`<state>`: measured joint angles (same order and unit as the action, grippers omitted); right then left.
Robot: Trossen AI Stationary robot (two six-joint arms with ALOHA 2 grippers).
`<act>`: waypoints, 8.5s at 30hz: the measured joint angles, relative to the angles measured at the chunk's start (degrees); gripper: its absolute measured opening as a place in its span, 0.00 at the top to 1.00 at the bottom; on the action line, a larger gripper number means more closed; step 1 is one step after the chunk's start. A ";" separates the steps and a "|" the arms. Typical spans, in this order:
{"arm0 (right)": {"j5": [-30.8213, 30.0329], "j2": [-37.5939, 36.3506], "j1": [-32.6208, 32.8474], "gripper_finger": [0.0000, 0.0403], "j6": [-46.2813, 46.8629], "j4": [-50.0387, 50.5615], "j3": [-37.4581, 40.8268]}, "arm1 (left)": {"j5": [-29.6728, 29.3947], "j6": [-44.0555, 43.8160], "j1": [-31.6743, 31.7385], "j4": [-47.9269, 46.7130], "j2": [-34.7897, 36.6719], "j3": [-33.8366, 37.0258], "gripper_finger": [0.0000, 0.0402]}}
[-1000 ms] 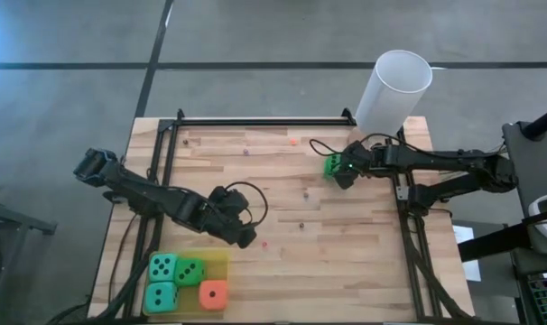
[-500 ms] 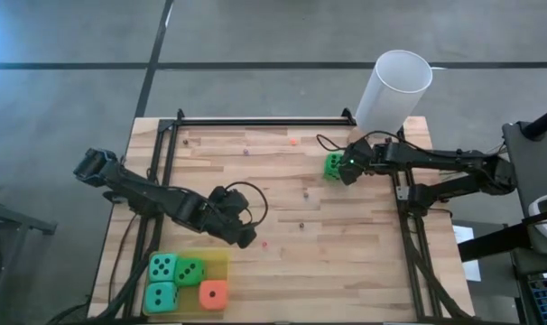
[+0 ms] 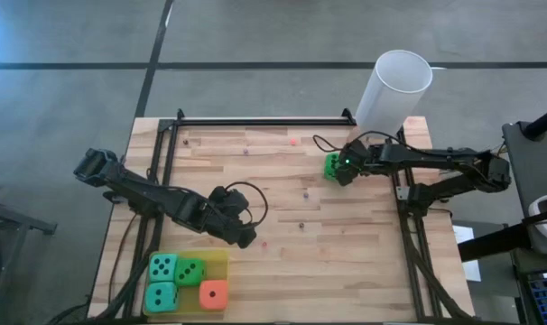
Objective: Pick & Place Dice
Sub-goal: Put the large green dice into the yellow bin
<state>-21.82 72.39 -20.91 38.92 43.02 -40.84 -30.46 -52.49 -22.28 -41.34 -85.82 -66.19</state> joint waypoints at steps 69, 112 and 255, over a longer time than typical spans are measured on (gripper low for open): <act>2.81 17.36 0.79 0.55 -31.06 -35.70 -5.44 | -0.02 0.20 0.02 -0.04 0.00 0.00 0.01; 8.25 15.33 0.29 0.55 -36.08 -42.10 -6.80 | -0.02 0.11 0.02 -0.04 0.00 0.00 0.02; 18.83 -11.42 19.28 0.55 -46.40 -25.22 -4.74 | 5.23 7.11 13.37 0.85 0.00 0.00 0.01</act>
<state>-2.99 60.97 -1.63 -7.49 17.80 -45.58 -25.23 -45.38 -8.91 -40.49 -85.82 -66.19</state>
